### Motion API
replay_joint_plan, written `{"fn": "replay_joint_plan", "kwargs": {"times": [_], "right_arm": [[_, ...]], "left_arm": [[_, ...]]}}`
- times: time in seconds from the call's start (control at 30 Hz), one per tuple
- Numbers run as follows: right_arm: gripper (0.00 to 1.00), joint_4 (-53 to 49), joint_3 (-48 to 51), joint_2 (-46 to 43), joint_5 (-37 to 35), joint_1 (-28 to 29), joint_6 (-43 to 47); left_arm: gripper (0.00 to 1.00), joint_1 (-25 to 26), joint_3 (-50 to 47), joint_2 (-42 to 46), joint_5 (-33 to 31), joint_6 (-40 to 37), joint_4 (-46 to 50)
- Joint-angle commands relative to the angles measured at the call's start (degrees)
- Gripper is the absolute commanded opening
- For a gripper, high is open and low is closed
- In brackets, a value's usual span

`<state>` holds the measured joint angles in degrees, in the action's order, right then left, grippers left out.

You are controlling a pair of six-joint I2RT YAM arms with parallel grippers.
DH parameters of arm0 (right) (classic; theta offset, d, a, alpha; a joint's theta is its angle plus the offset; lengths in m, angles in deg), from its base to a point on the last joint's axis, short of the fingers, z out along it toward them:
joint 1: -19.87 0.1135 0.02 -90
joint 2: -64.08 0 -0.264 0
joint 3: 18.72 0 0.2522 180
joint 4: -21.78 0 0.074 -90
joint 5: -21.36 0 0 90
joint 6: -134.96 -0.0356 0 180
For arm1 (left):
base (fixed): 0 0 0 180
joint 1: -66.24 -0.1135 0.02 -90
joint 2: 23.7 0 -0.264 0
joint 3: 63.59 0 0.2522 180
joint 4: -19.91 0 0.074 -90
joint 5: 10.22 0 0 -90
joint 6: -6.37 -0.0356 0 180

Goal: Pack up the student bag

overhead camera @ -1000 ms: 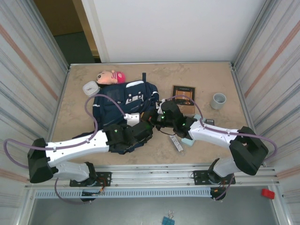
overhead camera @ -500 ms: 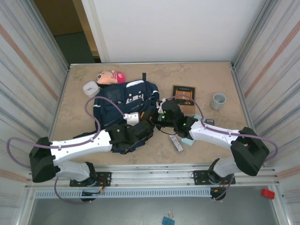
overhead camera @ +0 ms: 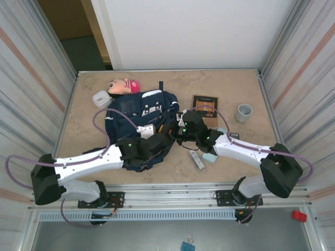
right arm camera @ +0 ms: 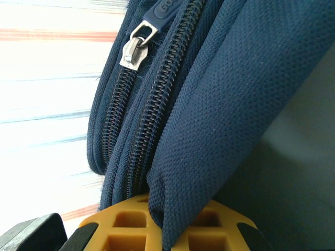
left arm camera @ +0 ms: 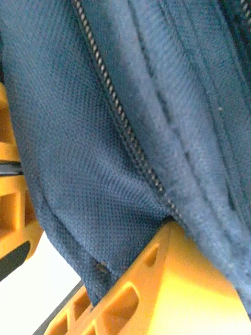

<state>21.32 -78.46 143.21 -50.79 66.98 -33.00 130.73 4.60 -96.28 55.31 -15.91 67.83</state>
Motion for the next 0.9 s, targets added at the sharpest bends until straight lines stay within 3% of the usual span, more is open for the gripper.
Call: {"fn": "replay_joint_plan", "kwargs": {"times": [0.0,0.2,0.47,0.6,0.67,0.87], "right_arm": [[0.02,0.7,-3.1,-4.4,2.1,-0.8,2.6],[0.02,0.3,-3.3,-3.9,5.3,-3.5,3.5],[0.02,-3.4,-4.4,-3.8,13.2,-12.2,7.0],[0.04,-5.3,-5.3,-4.2,17.0,-15.9,8.4],[0.11,-5.9,-5.5,-4.4,17.4,-16.1,8.4],[0.51,1.8,-0.1,-5.9,13.1,-11.3,0.6]], "left_arm": [[0.04,-0.7,-1.9,2.9,-0.6,0.1,1.6],[0.0,-1.0,-3.9,6.8,0.7,-3.8,3.7],[0.0,-2.4,-7.3,14.4,3.3,-11.2,6.2],[0.0,-4.9,-12.3,19.8,7.8,-15.8,-1.1],[0.0,-6.1,-14.5,21.6,10.4,-16.9,-5.9],[0.0,-6.5,-15.8,19.7,14.1,-19.4,-16.7]]}}
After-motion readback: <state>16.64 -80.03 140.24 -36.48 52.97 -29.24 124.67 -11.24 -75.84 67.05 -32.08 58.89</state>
